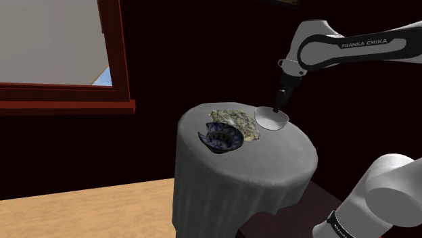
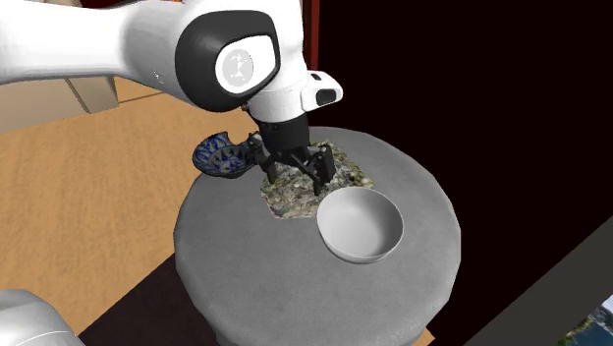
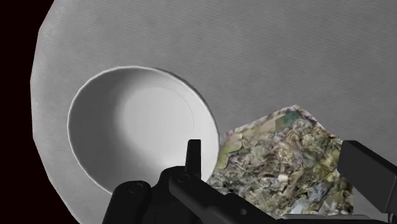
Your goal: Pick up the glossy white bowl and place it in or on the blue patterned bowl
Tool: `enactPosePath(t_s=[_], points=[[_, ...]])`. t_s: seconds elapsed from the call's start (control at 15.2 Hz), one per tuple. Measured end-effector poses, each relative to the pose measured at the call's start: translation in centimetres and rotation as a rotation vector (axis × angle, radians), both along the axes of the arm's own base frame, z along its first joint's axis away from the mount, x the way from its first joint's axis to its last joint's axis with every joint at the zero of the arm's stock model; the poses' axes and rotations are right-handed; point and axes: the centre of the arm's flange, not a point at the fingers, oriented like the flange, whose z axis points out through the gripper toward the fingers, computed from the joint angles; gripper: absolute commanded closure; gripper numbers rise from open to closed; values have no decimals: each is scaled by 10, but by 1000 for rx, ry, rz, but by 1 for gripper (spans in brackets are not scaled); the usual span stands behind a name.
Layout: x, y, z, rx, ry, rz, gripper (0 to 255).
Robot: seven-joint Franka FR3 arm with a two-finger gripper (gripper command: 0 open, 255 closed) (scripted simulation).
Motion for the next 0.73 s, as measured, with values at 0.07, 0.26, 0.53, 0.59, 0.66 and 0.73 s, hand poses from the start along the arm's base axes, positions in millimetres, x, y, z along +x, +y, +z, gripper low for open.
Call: enactPosePath(t_s=[0.07, 0.26, 0.53, 0.59, 0.66, 0.73], points=[[10, -3, -11, -3, 4, 9, 0], [38, -12, -37, -15, 14, 36, 0], [50, -18, -60, -20, 18, 49, 0], [51, -19, -65, -20, 18, 49, 0], [51, -19, -70, -20, 18, 50, 0], [52, -20, -76, -20, 18, 50, 0]])
